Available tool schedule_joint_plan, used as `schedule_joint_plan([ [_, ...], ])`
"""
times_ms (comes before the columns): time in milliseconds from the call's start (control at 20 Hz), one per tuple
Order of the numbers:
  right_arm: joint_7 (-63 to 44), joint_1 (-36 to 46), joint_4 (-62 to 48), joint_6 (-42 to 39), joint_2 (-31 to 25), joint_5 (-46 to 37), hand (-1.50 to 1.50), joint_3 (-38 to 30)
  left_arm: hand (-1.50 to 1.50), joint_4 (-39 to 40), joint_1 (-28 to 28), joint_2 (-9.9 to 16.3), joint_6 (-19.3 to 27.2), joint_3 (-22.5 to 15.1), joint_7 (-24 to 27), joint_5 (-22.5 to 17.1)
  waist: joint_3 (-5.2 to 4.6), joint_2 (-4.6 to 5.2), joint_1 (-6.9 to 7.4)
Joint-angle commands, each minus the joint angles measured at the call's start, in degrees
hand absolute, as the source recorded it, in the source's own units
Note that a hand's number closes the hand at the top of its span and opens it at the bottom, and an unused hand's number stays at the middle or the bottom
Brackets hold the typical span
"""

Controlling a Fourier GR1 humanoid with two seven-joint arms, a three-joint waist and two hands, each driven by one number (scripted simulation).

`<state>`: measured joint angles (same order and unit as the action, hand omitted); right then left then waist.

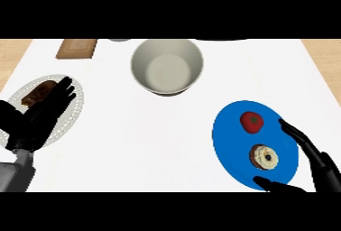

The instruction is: Pick the cupcake from the plate and place it in the bowl

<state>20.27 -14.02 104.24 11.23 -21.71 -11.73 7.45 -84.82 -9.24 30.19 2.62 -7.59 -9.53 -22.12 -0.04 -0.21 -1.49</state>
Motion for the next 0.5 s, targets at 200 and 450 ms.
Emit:
schedule_joint_plan([
  [200, -27.52, -4.32, 18.03, -3.51, -9.45, -15.21, -1.50, 1.34, 0.00, 0.48, -2.68, -1.34, 0.73, -0.07, -1.36, 1.37, -0.25, 0.08, 0.47],
  [450, -43.81, -1.58, 24.32, -14.64, -14.16, -19.49, -1.50, 4.20, 0.00, 1.37, -3.61, -2.12, -0.92, -0.52, -1.97, 1.05, -0.21, 0.31, 1.46],
])
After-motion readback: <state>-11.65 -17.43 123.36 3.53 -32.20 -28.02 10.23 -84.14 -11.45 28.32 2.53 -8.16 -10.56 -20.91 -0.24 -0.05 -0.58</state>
